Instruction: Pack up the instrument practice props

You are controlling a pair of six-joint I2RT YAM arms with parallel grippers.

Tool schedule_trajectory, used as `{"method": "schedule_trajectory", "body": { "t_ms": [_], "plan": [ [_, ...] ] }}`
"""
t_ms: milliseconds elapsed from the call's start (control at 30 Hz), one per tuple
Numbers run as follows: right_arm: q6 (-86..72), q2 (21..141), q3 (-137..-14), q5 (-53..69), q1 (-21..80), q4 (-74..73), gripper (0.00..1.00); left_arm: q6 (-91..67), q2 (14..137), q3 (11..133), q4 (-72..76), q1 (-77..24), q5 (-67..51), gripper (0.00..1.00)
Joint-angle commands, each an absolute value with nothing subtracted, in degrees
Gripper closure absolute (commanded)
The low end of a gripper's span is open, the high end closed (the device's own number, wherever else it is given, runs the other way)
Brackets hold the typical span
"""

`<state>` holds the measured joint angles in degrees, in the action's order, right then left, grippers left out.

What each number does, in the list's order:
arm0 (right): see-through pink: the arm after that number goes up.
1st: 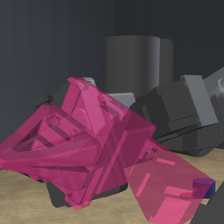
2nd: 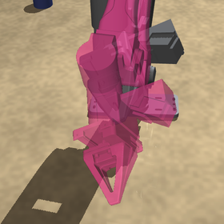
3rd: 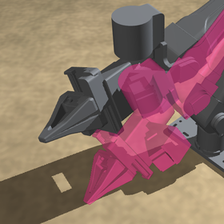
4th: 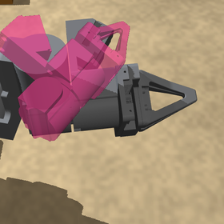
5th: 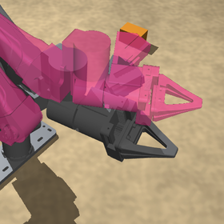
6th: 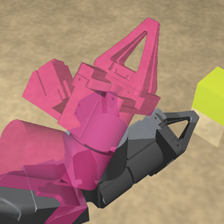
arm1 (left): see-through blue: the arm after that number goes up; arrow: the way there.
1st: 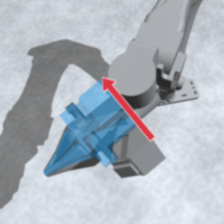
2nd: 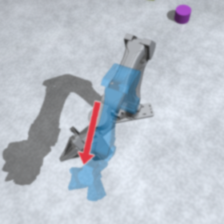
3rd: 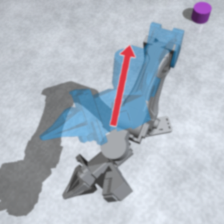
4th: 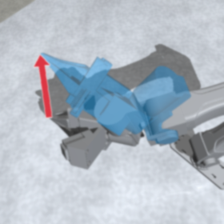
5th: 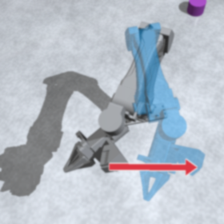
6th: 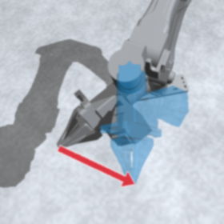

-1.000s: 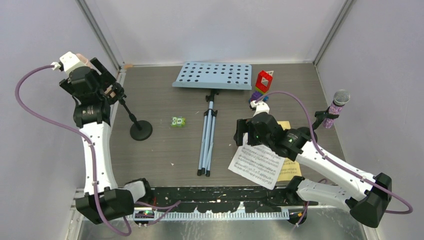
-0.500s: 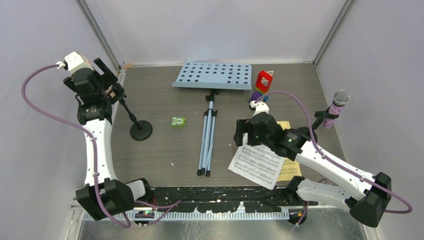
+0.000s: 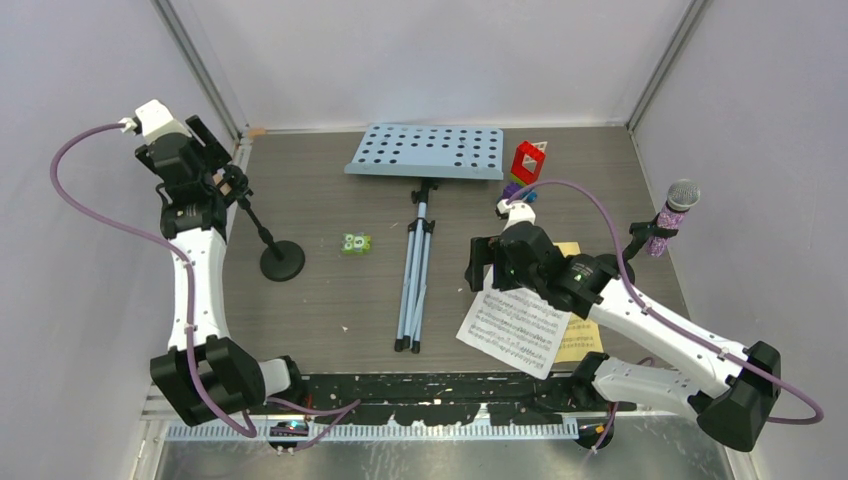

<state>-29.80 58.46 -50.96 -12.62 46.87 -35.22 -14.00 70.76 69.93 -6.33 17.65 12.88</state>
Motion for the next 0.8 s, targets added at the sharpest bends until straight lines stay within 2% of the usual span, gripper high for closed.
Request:
{"method": "schedule_trajectory", "body": {
  "t_ms": [0, 133, 267, 433, 600, 767],
  "plan": [
    [-29.77, 58.33, -52.70, -11.64, 46.76, -33.94, 0.04, -12.83, 71.19, 71.01, -1.76, 18.12, 13.45, 0.31],
    [-30.07, 58.10, -52.21, -11.43, 46.76, -33.88, 0.04, -12.91, 70.57, 70.58, -1.06, 18.19, 13.36, 0.36],
    [-30.32, 57.77, -52.29, -11.03, 46.76, -33.93, 0.04, -12.84, 69.73, 70.72, -0.68, 18.13, 13.38, 0.49],
    [-30.68, 57.56, -52.21, -10.27, 46.76, -34.01, 0.04, -12.74, 69.40, 71.27, -0.98, 18.11, 13.01, 0.59],
    [-30.98, 56.85, -52.12, -9.93, 46.75, -34.40, 0.04, -12.39, 67.63, 71.21, -0.51, 18.14, 11.65, 0.76],
    [-31.39, 56.27, -51.71, -9.81, 46.76, -34.80, 0.04, -10.96, 64.28, 70.84, -0.26, 18.16, 12.22, 0.87]
  ]
}}
